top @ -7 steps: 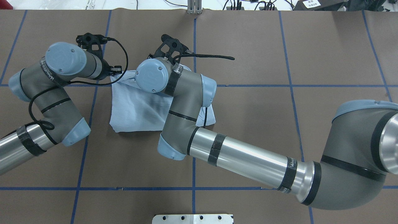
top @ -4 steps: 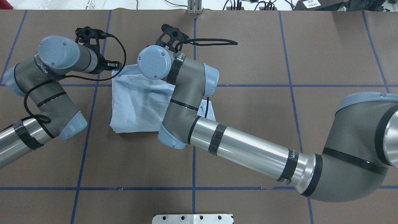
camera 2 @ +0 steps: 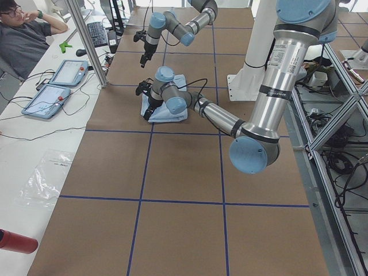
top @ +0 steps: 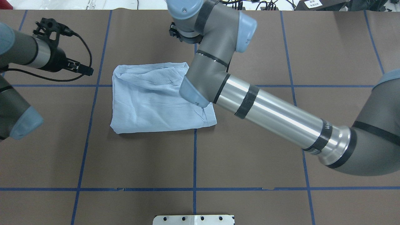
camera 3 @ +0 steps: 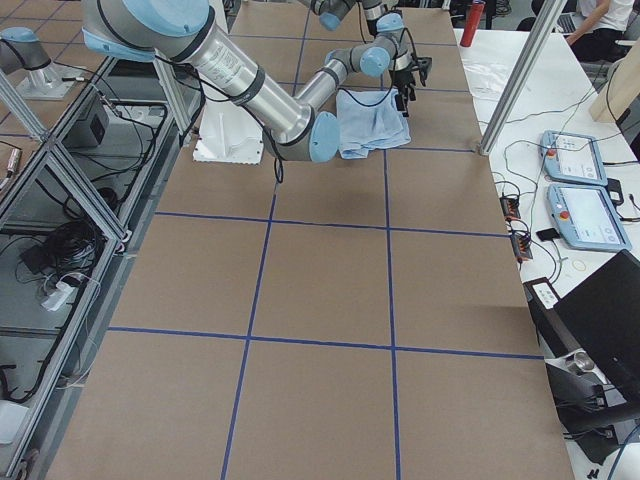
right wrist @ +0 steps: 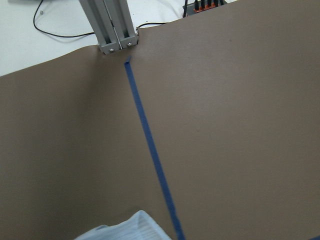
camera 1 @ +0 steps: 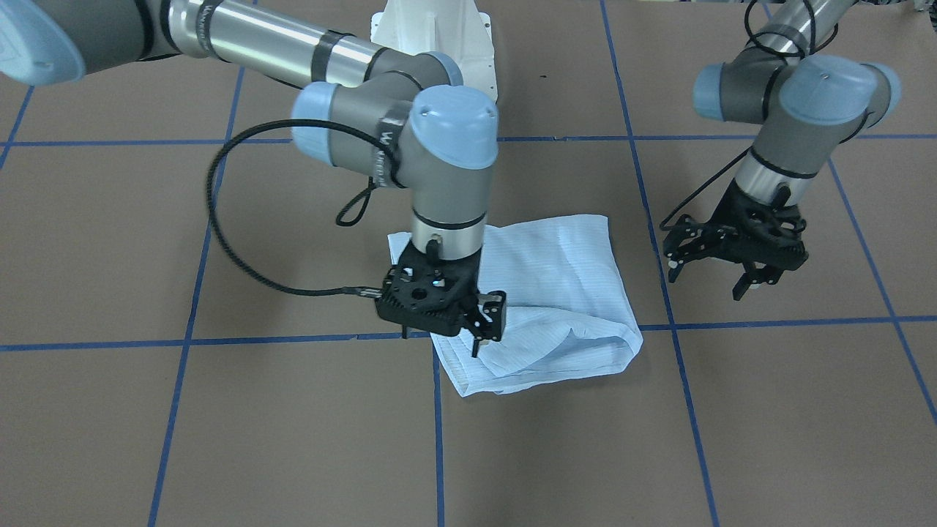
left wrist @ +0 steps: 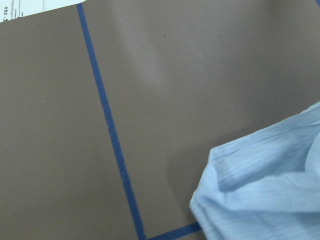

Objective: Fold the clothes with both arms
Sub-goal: 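Release the shirt and raise both grippers away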

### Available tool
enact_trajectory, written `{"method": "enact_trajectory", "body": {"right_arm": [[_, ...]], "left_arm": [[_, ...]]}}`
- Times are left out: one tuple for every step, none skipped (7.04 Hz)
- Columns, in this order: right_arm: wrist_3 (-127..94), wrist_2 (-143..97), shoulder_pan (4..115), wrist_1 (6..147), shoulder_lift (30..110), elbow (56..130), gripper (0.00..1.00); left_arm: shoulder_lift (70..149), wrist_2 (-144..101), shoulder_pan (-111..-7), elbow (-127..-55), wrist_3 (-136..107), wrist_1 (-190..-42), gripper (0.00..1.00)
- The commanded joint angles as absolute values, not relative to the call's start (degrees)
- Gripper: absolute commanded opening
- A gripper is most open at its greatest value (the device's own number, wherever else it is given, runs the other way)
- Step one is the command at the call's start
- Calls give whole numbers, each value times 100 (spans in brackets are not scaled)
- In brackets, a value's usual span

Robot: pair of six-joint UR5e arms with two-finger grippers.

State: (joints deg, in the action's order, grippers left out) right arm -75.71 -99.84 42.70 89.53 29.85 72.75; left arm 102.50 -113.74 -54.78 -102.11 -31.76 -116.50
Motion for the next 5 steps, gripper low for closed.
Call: {"method": "enact_trajectory", "body": {"right_arm": [[-5076, -11314, 5495, 9351, 4605, 8721, 100], [-3757, -11895, 6172, 9499, 5362, 9197, 100], [-2631, -12135, 6718, 9779, 5849, 9454, 100], [-1706, -12207, 7115, 10130, 6158, 9570, 100], [-818, -12530, 7563, 10438, 6431, 9580, 100]], "left_arm": [[9207, -12230, -6419, -10678, -1433, -11619, 100], [8819, -12574, -7103, -10670, -580, -11567, 100], [8650, -12673, -7615, -10679, 238, -11184, 100], [8640, -12656, -8107, -10653, 1151, -10588, 100], [8622, -12656, -8513, -10600, 1795, -10112, 100]]}}
